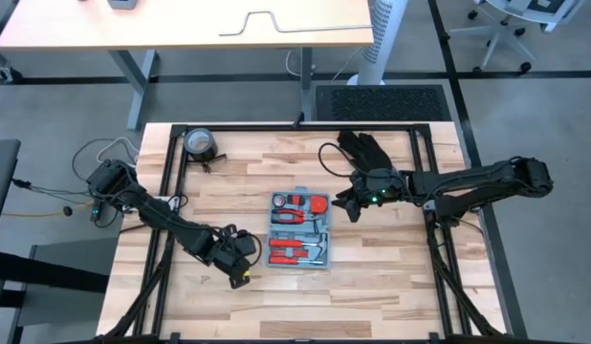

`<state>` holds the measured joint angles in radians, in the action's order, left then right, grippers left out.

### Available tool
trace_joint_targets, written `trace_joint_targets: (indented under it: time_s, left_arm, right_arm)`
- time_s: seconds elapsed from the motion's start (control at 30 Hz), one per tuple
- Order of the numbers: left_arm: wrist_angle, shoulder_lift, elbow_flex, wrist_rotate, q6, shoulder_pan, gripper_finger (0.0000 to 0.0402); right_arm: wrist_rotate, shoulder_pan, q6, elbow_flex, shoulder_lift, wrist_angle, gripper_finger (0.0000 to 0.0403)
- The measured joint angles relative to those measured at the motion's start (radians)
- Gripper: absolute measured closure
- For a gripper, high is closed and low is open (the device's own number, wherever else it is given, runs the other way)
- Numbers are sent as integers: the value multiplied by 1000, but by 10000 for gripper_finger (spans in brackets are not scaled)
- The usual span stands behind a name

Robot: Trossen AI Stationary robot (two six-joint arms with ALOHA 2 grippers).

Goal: Prefit tool cases
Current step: Put the transparent screwdriver into the gray toolbox

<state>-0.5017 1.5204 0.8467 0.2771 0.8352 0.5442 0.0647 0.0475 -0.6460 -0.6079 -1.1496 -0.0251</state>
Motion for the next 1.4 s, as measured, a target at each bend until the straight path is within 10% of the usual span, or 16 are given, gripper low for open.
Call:
trace_joint_targets:
  time_s: [1.03,1.4]
  left_arm:
    - [97,163,4,-38,-80,-31,223]
    - [84,179,2,-45,-39,-31,373]
  right_arm:
    - [15,-8,26,0,0,-9,234]
    - [31,-8,17,0,0,-28,234]
